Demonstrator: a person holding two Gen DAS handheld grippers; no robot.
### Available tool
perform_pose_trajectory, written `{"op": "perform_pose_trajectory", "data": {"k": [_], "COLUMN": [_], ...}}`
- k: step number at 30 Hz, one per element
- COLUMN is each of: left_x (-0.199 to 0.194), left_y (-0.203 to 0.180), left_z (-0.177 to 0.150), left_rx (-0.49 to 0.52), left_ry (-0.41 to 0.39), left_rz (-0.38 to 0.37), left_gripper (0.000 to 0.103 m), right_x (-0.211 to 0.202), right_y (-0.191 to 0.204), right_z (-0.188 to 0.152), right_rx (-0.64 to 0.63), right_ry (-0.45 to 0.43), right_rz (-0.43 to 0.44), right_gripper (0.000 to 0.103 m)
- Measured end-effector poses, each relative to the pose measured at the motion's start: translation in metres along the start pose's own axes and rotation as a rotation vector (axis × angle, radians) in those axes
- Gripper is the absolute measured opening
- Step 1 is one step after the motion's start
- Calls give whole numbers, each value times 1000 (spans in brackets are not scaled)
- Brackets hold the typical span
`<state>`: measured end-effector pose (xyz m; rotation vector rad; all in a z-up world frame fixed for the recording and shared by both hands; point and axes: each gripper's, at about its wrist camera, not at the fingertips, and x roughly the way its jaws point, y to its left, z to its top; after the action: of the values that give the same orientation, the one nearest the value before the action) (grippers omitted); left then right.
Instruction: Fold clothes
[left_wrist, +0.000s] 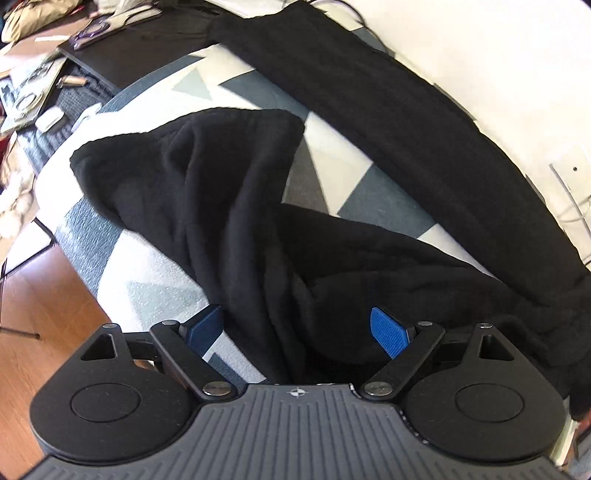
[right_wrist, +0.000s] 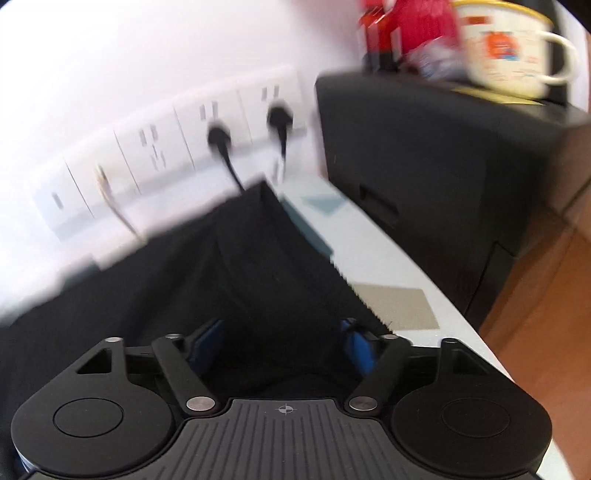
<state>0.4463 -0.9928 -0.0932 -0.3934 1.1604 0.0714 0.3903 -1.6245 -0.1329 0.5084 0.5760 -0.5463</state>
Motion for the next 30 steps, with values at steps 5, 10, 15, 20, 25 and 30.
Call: {"op": "perform_pose_trajectory", "data": {"k": [5, 10, 15, 20, 25, 30], "left_x": [4, 5, 9, 14, 14, -8], "left_y": [14, 32, 40, 27, 22, 18], "left_z": [-2, -5, -3, -2, 6, 48], "left_rx": [-79, -174, -206, -125, -56, -56], "left_ry": [21, 19, 19, -13, -54, -125], "left_rz": [7, 14, 9, 18, -25, -132], "left_gripper": [89, 89, 89, 89, 30, 17], "right_x": [-43, -85, -87, -88, -94, -98], "right_y": [-18, -33, -18, -1, 13, 25], "right_z": [-16, -33, -49, -51, -48, -47], "right_rx": [80, 158, 118, 64, 41, 22], "right_ry": [-65, -119, -25, 10, 11, 19], "right_rz": [80, 154, 168, 179, 183, 172], "right_gripper": [70, 70, 69, 69, 69, 69]}}
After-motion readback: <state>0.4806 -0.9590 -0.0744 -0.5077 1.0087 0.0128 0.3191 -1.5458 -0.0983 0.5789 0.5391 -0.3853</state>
